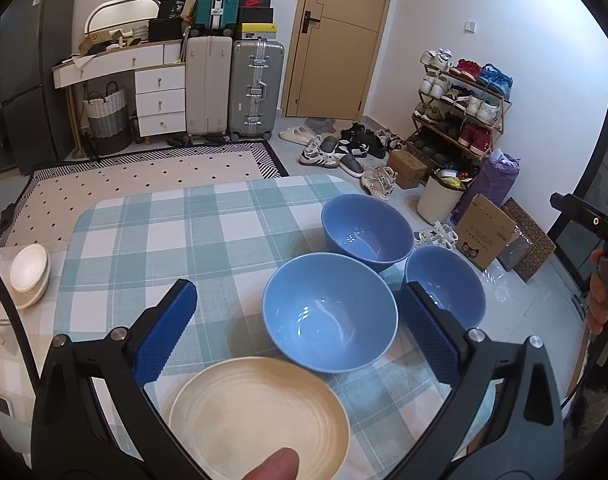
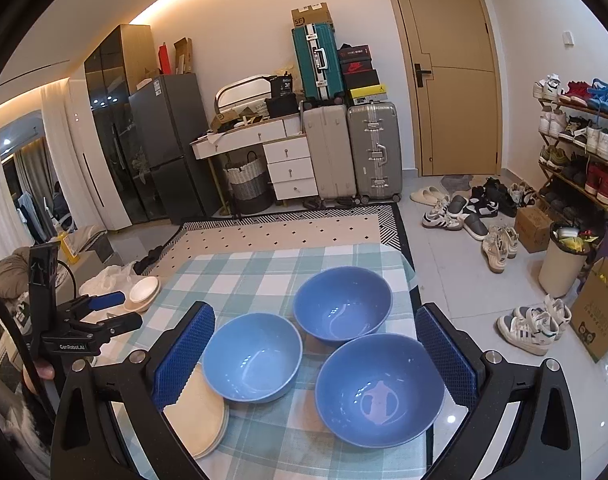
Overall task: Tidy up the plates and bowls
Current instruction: 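Withdraw both open tools and move them toward the light-blue bowls, then close the left tool on a blue bowl rim while the right tool grips another blue bowl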
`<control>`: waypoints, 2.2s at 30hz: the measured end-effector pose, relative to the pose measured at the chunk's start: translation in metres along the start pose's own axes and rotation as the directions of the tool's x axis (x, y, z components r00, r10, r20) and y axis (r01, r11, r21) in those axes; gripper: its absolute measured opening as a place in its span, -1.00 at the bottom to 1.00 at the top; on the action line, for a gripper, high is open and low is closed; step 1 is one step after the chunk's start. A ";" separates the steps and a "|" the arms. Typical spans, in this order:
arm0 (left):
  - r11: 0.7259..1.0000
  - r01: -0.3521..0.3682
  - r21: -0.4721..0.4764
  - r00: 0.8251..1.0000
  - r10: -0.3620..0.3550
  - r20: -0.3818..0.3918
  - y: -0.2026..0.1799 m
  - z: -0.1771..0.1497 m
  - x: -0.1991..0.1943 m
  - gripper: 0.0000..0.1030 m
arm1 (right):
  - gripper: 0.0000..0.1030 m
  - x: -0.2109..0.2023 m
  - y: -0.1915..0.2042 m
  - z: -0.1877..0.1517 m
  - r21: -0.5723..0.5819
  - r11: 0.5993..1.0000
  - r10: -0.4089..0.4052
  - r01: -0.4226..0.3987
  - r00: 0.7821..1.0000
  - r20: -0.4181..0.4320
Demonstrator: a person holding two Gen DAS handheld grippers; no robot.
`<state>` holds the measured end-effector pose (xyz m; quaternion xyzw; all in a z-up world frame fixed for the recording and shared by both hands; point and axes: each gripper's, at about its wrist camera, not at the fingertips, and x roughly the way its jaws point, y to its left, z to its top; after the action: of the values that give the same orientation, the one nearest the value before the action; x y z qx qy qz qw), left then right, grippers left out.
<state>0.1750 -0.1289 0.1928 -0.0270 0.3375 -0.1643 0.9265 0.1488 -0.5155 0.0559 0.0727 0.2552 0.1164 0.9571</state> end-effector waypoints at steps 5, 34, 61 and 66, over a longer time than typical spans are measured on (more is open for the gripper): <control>1.000 0.005 0.023 1.000 -0.005 -0.011 -0.008 0.017 0.021 0.96 | 0.99 0.020 -0.012 0.003 0.033 0.999 -0.005 0.005 1.000 -0.012; 0.996 0.052 0.071 0.995 -0.046 -0.085 -0.045 0.095 0.112 0.96 | 0.99 0.097 -0.086 0.035 0.101 0.990 -0.084 0.094 0.992 -0.097; 0.994 -0.039 0.101 0.973 0.061 -0.223 -0.046 0.090 0.269 0.96 | 0.99 0.208 -0.121 0.009 0.115 0.990 -0.048 0.080 0.965 -0.260; 0.993 -0.046 0.104 0.967 0.071 -0.243 -0.045 0.088 0.287 0.96 | 0.99 0.228 -0.121 0.004 0.111 0.991 -0.039 0.074 0.957 -0.289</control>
<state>0.4242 -0.2693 0.0905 0.0490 0.4420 -0.1552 0.8821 0.3656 -0.5726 -0.0726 0.1055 0.3994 0.0828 0.9069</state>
